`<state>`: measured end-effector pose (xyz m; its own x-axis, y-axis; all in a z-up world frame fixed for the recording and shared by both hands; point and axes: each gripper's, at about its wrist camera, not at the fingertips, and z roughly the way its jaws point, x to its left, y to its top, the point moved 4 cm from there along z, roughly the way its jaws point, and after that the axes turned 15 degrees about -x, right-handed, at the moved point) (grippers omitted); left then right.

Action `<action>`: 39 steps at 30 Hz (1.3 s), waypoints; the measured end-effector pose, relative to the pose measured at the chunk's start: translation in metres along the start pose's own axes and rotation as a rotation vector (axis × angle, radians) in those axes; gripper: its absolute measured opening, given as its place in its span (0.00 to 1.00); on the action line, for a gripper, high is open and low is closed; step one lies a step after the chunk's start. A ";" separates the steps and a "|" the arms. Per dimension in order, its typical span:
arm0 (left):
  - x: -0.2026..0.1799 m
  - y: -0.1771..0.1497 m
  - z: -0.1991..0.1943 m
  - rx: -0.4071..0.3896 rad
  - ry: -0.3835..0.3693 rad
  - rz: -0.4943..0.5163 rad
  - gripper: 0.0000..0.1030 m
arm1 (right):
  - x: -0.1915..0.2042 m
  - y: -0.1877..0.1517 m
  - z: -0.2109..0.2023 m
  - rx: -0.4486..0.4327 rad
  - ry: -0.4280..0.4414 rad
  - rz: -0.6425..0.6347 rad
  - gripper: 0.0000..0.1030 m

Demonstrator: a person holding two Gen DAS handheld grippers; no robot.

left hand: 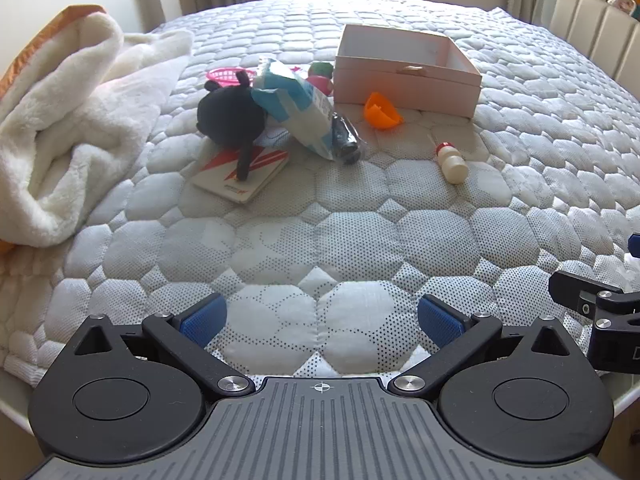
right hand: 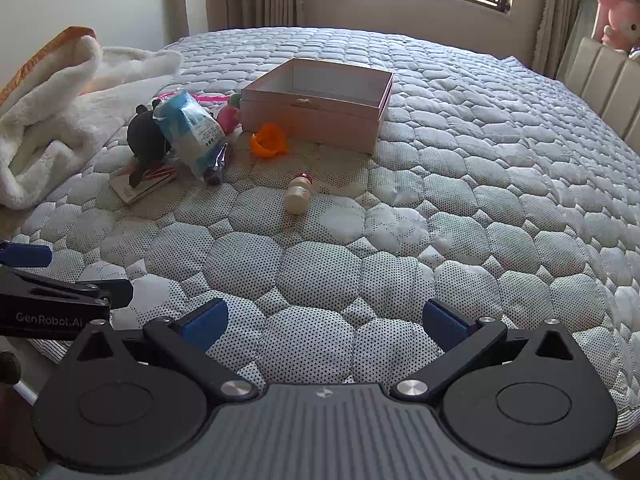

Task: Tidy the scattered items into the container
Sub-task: 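Move both tools toward the toys scattered beside the pink box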

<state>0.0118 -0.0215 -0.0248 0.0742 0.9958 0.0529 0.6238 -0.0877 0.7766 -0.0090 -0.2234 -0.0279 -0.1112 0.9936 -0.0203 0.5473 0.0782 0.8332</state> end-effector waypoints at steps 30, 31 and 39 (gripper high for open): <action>0.014 0.025 0.041 -0.091 -0.033 -0.001 1.00 | 0.004 -0.005 0.033 0.041 0.003 -0.006 1.00; 0.014 0.030 0.046 -0.097 -0.035 -0.006 1.00 | 0.003 -0.004 0.036 0.037 -0.001 -0.005 1.00; -0.002 0.064 0.081 -0.118 -0.116 0.022 1.00 | -0.010 0.003 0.079 0.027 -0.002 0.035 1.00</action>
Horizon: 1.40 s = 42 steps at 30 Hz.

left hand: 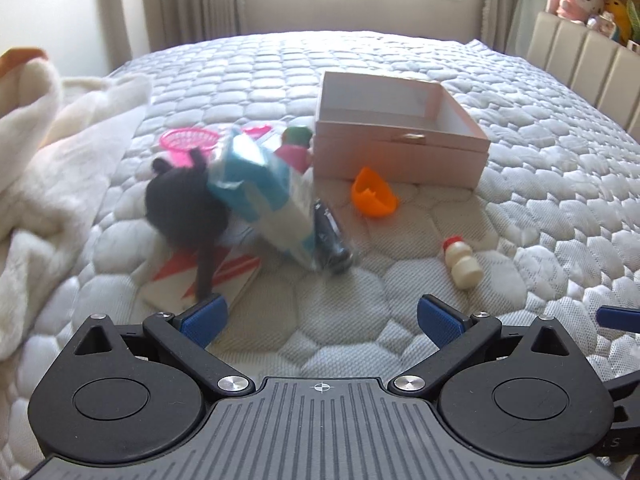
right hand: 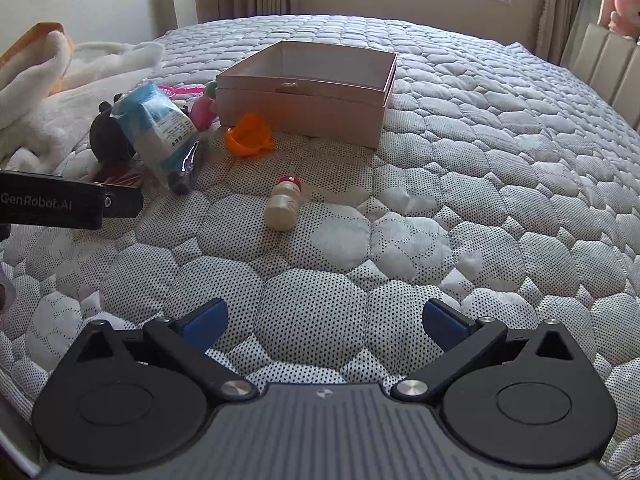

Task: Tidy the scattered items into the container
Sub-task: 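Move both tools toward the toys scattered beside the pink box, then grasp the white yogurt bottle with the right tool while the left grasps the orange toy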

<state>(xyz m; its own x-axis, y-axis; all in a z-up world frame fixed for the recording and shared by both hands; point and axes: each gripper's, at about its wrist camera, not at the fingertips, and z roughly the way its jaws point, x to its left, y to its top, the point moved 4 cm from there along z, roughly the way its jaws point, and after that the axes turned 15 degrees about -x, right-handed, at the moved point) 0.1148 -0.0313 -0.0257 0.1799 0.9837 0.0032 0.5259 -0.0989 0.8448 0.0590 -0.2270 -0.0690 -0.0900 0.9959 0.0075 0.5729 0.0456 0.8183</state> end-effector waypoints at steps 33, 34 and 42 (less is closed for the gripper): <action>-0.029 0.041 0.046 -0.022 -0.124 0.071 0.99 | -0.030 0.039 0.004 -0.027 0.021 0.002 0.88; -0.029 0.046 0.048 -0.030 -0.121 0.078 0.97 | -0.029 0.043 0.008 -0.035 0.028 -0.006 0.79; 0.002 0.053 0.051 0.001 -0.036 0.050 0.95 | 0.008 0.058 0.074 -0.011 0.127 -0.048 0.48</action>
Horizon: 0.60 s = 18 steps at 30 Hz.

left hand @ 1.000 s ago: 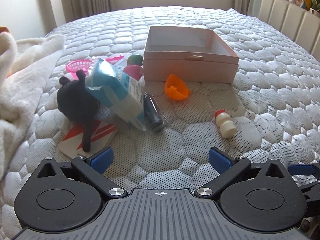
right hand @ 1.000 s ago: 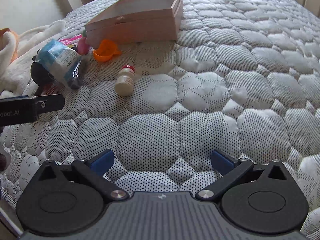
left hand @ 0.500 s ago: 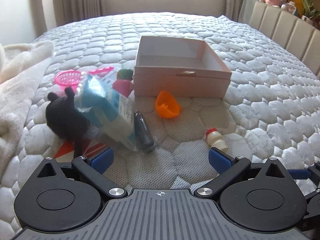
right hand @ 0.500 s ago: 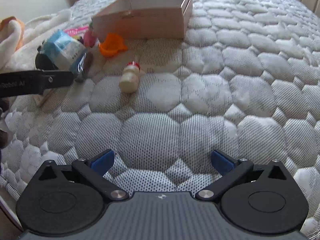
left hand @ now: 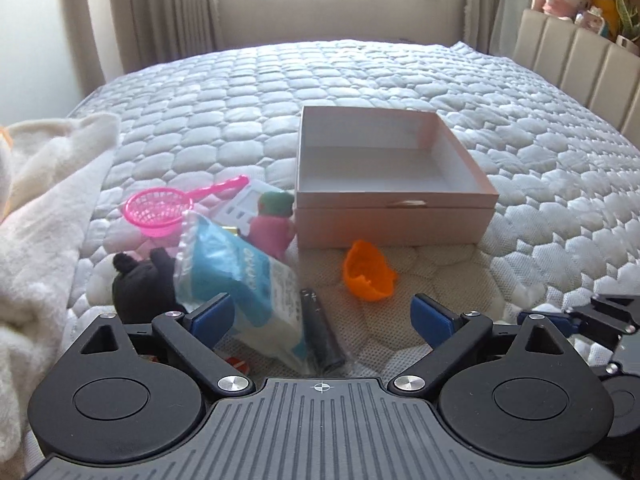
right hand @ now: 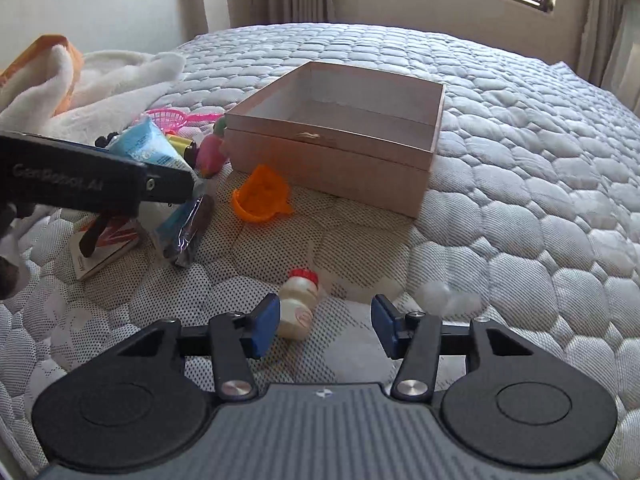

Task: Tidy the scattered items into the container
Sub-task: 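Grasp the white yogurt bottle with the right tool while the left grasps the orange toy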

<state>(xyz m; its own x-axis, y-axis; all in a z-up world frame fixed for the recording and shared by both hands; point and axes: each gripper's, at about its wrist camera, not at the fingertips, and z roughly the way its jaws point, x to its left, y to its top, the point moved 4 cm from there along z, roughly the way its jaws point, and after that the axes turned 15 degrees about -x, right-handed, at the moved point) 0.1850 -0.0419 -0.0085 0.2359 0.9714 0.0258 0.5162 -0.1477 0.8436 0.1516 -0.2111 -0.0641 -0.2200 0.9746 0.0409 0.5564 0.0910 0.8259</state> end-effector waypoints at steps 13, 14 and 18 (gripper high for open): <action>-0.045 -0.002 0.053 0.066 -0.079 0.150 0.95 | -0.019 0.005 -0.019 0.047 0.046 0.047 0.27; -0.050 -0.002 0.061 0.071 -0.070 0.158 0.92 | -0.024 0.004 -0.026 0.045 0.038 0.046 0.27; -0.058 -0.001 0.088 0.102 -0.042 0.147 0.69 | -0.039 -0.001 -0.047 0.057 0.022 0.073 0.27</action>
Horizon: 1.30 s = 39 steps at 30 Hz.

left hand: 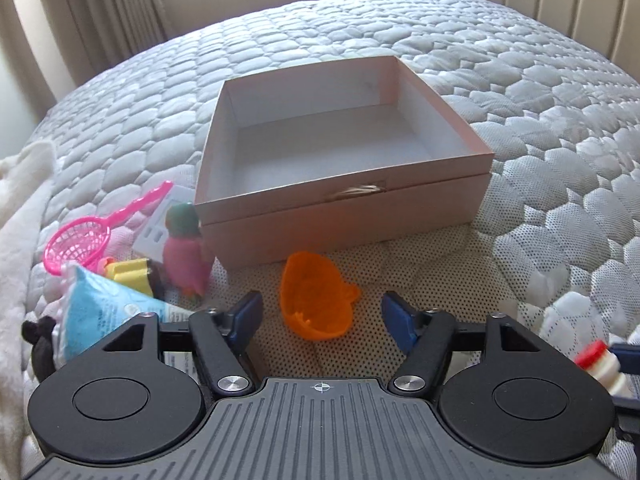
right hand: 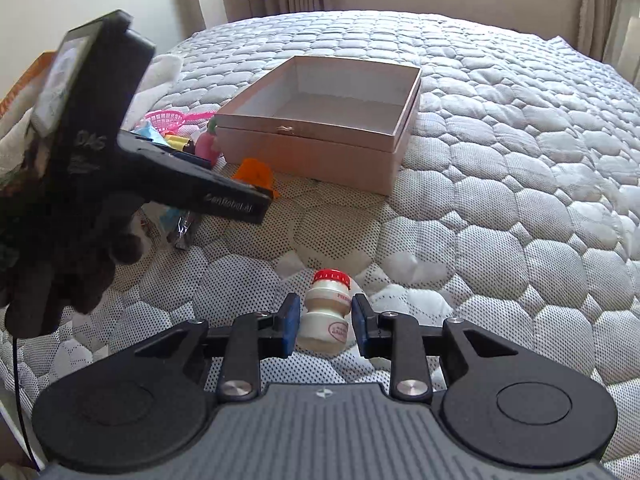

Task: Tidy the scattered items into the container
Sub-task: 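Grasp the white yogurt bottle with the right tool while the left grasps the orange toy, then carry both items over the pink box and open both tools to drop them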

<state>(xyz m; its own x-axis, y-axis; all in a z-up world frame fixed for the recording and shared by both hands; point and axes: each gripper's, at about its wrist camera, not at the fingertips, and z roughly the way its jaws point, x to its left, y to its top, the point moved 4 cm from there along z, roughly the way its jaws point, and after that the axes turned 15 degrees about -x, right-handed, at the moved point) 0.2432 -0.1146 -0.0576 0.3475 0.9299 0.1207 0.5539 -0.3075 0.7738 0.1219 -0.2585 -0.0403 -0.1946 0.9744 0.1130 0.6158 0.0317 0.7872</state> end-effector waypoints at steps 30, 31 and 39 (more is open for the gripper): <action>0.003 -0.072 -0.154 0.113 -0.156 -0.036 0.54 | 0.050 0.000 -0.052 0.091 0.042 -0.025 0.27; 0.006 -0.071 -0.157 0.108 -0.158 -0.044 0.54 | 0.054 0.002 -0.054 0.096 0.042 -0.029 0.27; 0.025 -0.025 -0.148 -0.011 -0.168 -0.072 0.54 | 0.052 0.046 -0.049 0.029 0.003 0.024 0.27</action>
<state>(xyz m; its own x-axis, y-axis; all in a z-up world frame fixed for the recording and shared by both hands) 0.1260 -0.0541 0.0177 0.4296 0.9021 -0.0404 0.5738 -0.2381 0.7836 0.1028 -0.2174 0.0320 -0.1817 0.9742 0.1339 0.6421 0.0145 0.7665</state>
